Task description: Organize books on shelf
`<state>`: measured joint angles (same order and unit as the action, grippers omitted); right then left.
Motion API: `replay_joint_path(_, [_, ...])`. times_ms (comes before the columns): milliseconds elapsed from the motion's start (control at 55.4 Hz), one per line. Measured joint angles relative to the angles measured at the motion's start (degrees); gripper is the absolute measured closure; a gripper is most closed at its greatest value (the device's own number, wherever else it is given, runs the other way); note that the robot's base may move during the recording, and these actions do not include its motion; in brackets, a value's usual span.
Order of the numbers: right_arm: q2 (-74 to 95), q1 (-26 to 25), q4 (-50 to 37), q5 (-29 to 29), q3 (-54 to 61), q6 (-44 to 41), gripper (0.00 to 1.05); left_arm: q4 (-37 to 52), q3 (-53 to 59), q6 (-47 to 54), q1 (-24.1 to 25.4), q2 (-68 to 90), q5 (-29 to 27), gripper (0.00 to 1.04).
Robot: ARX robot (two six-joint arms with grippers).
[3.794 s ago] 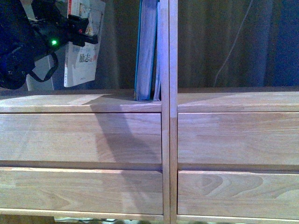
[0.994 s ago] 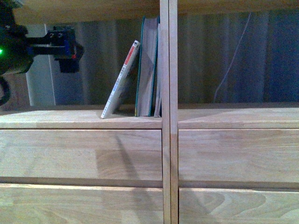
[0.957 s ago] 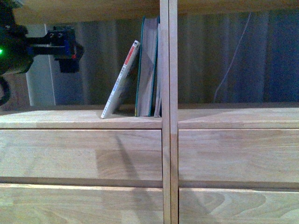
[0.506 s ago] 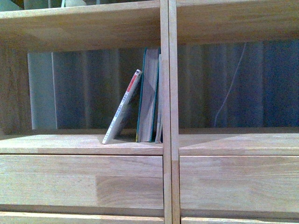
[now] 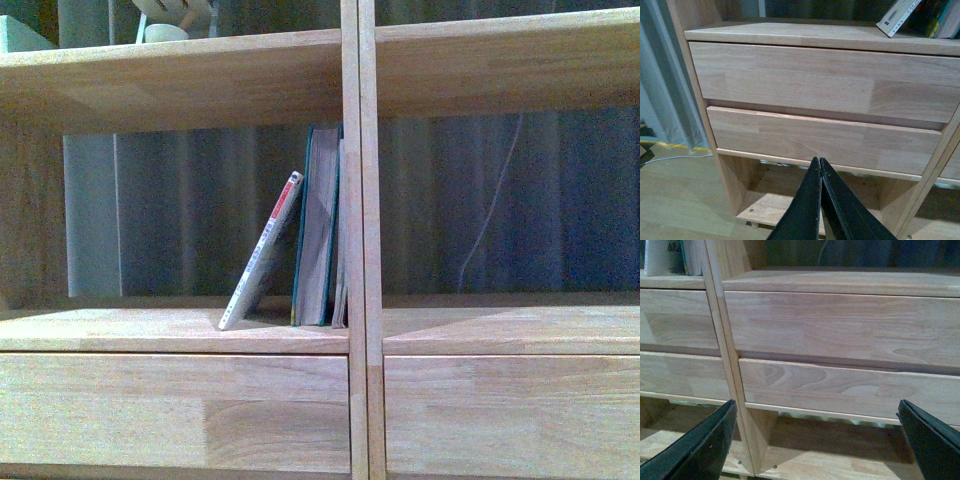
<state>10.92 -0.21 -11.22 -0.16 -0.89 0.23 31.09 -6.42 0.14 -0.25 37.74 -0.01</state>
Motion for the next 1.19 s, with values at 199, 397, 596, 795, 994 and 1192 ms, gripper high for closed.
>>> replay_joint_path(199, [0.00,0.00,0.00,-0.02,0.00,0.00,0.07,-4.07,2.64,0.00,0.00,-6.71,0.00,1.02])
replay_joint_path(397, [0.00,0.00,0.00,-0.02,0.00,0.00,0.07,-7.91,3.98,0.00,0.00,-12.11,0.00,1.02])
replay_joint_path(596, [0.00,0.00,0.00,-0.02,0.00,-0.02,0.07,-9.99,5.77,0.00,0.00,-16.68,0.00,1.02])
replay_joint_path(795, [0.00,0.00,0.00,-0.02,0.00,-0.02,0.07,-14.82,5.77,0.00,0.00,-21.57,-0.02,1.02])
replay_joint_path(994, [0.00,0.00,0.00,-0.02,0.00,-0.02,0.07,-18.43,5.77,0.00,0.00,-25.16,-0.02,1.02])
replay_joint_path(1192, [-0.02,0.00,0.00,-0.02,0.00,0.00,0.07,-26.56,5.75,0.00,0.02,-31.67,0.04,1.02])
